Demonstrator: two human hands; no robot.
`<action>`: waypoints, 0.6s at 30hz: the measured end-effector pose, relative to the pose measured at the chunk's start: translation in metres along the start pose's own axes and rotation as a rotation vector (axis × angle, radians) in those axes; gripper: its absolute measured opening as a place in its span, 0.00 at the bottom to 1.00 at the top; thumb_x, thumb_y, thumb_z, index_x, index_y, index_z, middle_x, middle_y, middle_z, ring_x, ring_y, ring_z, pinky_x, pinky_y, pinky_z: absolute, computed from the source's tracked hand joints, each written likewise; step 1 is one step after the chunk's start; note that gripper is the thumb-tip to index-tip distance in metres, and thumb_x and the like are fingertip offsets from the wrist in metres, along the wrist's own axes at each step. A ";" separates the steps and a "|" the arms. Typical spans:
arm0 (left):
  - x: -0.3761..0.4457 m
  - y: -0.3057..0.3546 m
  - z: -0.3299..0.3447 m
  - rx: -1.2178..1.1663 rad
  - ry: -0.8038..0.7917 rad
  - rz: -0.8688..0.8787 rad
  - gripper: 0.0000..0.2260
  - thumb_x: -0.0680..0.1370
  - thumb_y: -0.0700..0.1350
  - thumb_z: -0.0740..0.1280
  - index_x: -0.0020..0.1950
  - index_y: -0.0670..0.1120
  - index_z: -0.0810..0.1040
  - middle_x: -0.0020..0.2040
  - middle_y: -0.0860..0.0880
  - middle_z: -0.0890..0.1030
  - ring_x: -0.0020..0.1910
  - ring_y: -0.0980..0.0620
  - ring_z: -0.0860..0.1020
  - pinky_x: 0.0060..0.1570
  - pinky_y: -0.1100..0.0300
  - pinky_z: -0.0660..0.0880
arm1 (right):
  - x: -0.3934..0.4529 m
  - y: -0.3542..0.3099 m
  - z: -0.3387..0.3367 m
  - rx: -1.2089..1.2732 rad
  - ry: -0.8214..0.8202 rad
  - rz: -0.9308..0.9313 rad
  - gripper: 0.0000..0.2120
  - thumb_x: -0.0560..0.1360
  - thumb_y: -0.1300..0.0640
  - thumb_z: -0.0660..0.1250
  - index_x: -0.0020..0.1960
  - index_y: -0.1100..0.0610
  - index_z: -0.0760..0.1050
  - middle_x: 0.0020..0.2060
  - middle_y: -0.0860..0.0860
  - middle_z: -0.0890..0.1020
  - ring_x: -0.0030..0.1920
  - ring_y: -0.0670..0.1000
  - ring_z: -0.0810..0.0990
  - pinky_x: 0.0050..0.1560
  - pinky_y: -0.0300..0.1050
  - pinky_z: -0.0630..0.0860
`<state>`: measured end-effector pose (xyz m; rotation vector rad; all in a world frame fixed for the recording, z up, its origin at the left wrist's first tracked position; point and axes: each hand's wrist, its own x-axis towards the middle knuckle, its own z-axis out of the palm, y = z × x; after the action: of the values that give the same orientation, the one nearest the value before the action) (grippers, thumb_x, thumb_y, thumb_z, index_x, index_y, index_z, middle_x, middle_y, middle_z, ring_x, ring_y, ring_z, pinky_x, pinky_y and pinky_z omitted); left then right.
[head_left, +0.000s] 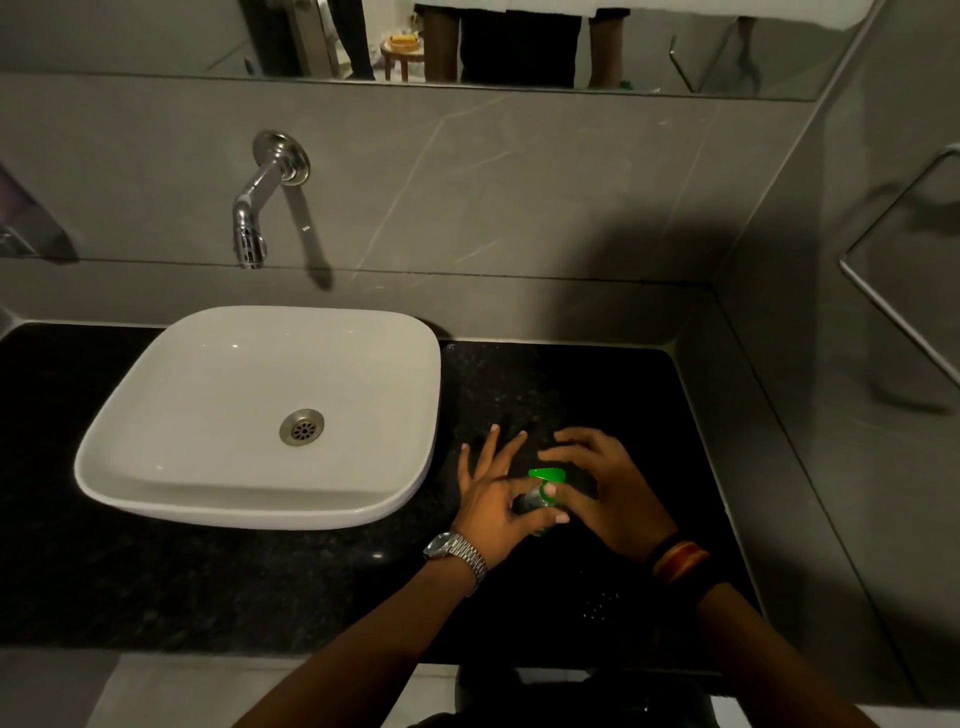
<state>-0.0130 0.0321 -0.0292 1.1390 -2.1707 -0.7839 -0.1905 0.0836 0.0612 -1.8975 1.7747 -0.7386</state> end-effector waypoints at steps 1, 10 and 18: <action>0.000 -0.001 0.000 -0.013 -0.014 -0.006 0.22 0.71 0.72 0.67 0.60 0.65 0.82 0.79 0.61 0.58 0.80 0.61 0.38 0.75 0.47 0.29 | 0.004 -0.003 -0.007 -0.050 -0.038 -0.035 0.15 0.70 0.53 0.75 0.56 0.45 0.81 0.64 0.46 0.76 0.65 0.48 0.71 0.66 0.49 0.70; 0.001 0.003 -0.006 -0.047 -0.082 -0.020 0.22 0.70 0.73 0.66 0.60 0.67 0.82 0.81 0.58 0.59 0.78 0.63 0.35 0.71 0.55 0.22 | 0.021 -0.021 -0.030 -0.293 -0.334 -0.112 0.14 0.71 0.61 0.68 0.47 0.42 0.81 0.70 0.44 0.69 0.75 0.50 0.58 0.74 0.56 0.57; 0.000 0.009 -0.010 -0.047 -0.088 -0.014 0.23 0.70 0.72 0.66 0.60 0.66 0.82 0.82 0.55 0.59 0.80 0.57 0.38 0.71 0.55 0.21 | 0.022 -0.026 -0.032 -0.313 -0.372 -0.138 0.13 0.72 0.62 0.69 0.44 0.44 0.83 0.71 0.44 0.68 0.76 0.50 0.57 0.74 0.54 0.55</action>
<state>-0.0110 0.0336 -0.0163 1.1163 -2.2059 -0.9017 -0.1907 0.0655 0.1045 -2.2031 1.6029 -0.1334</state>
